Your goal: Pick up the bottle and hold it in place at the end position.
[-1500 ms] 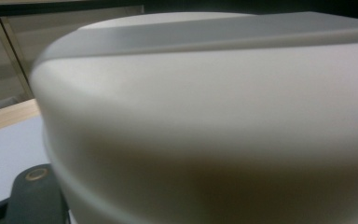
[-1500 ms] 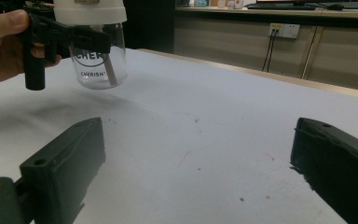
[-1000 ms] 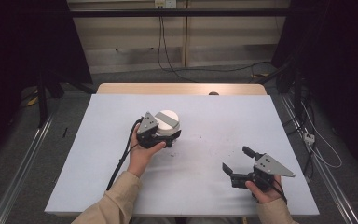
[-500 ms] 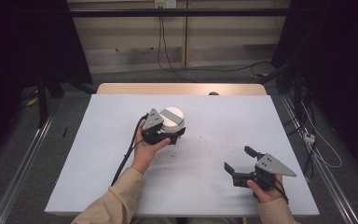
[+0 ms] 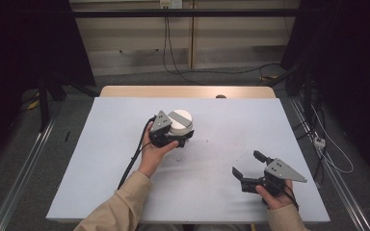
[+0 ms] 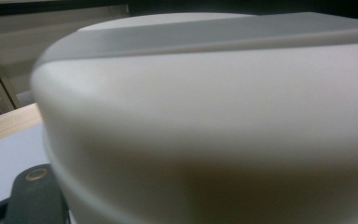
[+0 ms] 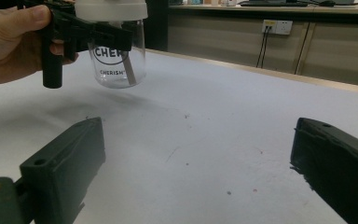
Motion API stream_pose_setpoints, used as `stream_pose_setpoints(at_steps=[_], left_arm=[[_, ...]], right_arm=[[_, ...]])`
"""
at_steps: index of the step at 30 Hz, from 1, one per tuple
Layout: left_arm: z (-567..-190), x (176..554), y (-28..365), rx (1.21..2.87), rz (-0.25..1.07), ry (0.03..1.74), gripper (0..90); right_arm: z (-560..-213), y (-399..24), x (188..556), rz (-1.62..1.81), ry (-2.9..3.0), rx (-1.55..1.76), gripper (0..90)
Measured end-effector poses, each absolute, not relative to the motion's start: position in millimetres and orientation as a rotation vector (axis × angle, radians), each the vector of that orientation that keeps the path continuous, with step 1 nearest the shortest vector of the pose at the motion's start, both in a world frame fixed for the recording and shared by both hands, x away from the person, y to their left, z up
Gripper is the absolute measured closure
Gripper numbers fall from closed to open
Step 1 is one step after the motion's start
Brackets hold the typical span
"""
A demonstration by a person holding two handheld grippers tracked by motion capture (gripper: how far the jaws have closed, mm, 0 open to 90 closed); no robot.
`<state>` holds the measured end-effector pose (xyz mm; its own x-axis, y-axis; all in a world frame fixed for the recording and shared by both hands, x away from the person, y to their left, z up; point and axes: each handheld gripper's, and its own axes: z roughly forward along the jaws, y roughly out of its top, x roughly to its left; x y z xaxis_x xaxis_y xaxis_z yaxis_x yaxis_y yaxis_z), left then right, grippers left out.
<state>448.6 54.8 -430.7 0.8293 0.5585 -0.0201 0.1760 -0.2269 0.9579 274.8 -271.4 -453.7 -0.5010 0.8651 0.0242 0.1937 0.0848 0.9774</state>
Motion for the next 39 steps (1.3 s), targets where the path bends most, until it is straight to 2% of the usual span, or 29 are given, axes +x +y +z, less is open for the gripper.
stream_pose_setpoints(at_steps=[39], left_arm=[[-453.2,461.0,31.5,1.837,0.366,0.550,18.3]], right_arm=[[-454.1,-271.5,273.9,1.456,1.772,1.046,2.5]])
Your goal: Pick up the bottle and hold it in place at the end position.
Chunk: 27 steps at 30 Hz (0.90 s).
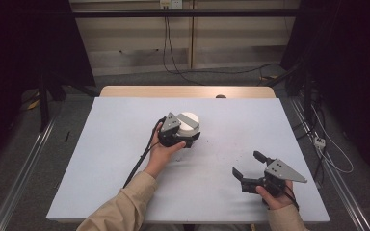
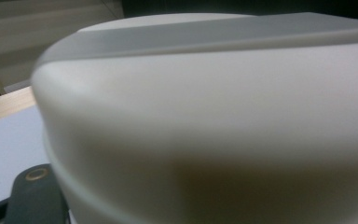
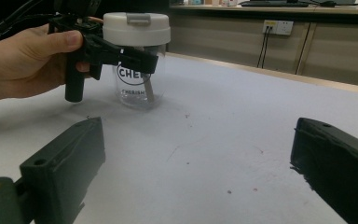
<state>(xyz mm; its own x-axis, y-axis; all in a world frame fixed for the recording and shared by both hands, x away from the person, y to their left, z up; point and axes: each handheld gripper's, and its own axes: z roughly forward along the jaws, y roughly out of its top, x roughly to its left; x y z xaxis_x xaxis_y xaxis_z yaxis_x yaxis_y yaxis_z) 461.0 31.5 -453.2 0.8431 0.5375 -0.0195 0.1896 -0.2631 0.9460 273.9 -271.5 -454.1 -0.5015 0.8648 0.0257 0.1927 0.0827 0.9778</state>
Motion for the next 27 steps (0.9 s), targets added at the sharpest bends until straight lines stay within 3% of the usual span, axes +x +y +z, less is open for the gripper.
stream_pose_setpoints(at_steps=[27], left_arm=[[-458.6,461.6,33.3,1.849,0.386,0.539,18.2]], right_arm=[[-454.0,-267.6,275.5,1.444,1.790,1.050,2.5]])
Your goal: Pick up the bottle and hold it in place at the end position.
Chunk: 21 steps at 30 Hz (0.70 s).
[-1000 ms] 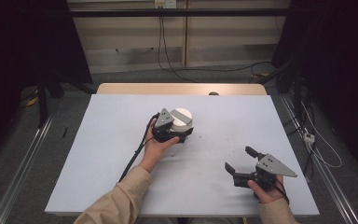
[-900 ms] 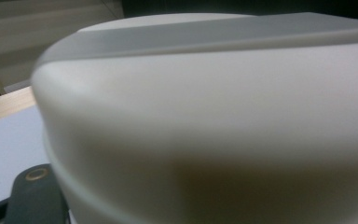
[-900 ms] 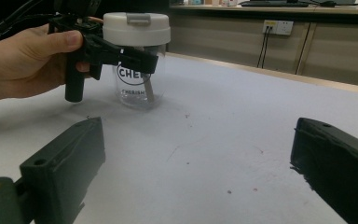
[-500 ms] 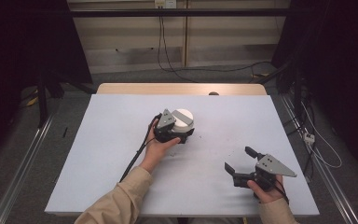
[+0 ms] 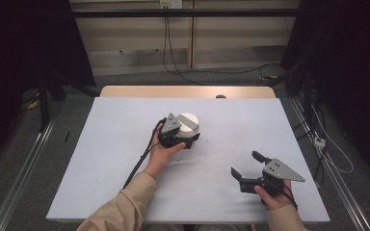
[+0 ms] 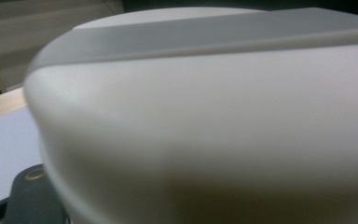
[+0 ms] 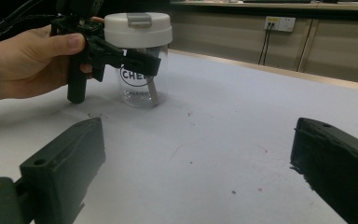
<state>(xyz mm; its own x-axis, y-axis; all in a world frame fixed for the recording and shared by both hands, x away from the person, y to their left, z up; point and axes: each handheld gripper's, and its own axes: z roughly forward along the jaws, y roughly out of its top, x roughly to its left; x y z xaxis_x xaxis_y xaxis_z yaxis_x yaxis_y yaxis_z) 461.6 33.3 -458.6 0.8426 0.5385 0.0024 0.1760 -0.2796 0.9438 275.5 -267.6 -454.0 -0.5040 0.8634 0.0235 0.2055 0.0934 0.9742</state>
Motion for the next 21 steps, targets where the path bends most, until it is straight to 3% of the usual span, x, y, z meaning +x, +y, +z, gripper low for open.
stream_pose_setpoints(at_steps=[21], left_arm=[[-459.4,457.2,31.8,1.891,0.419,0.543,13.4]], right_arm=[[-442.3,-234.6,303.9,1.465,1.824,1.054,3.0]])
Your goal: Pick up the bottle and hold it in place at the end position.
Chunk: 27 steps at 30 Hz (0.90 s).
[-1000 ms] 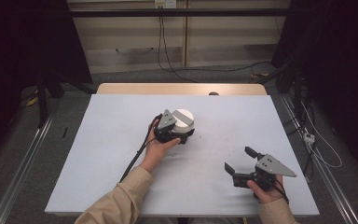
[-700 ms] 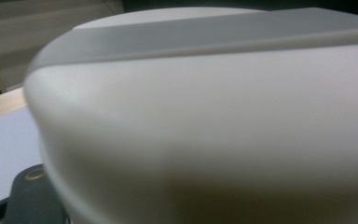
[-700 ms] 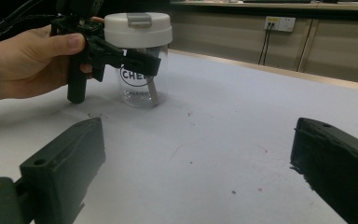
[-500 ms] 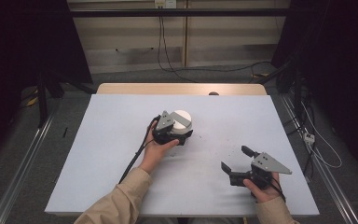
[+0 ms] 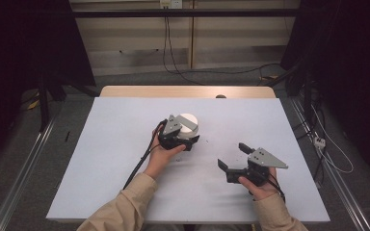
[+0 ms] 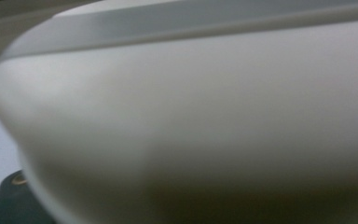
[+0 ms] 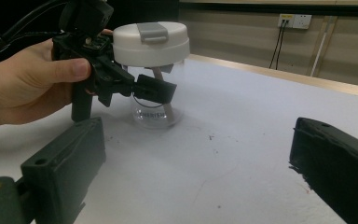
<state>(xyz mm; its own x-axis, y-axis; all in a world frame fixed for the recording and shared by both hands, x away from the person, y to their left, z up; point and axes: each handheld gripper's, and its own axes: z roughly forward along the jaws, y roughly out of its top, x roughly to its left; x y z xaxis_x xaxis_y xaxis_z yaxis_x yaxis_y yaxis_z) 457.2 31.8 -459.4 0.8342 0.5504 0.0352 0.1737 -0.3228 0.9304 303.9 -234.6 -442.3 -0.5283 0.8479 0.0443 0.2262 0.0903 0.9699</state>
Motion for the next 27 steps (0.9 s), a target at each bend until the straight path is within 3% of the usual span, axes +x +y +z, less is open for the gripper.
stream_pose_setpoints(at_steps=[13,21,27], left_arm=[[-449.6,452.5,43.3,1.902,0.431,0.580,9.7],[-451.3,449.0,43.6,1.892,0.424,0.579,17.6],[-452.3,449.7,44.5,1.885,0.408,0.574,18.2]], right_arm=[[-441.1,-232.4,306.6,1.472,1.819,1.056,3.2],[-439.4,-226.5,311.9,1.460,1.823,1.066,3.5],[-438.0,-217.3,319.9,1.445,1.834,1.069,3.7]])
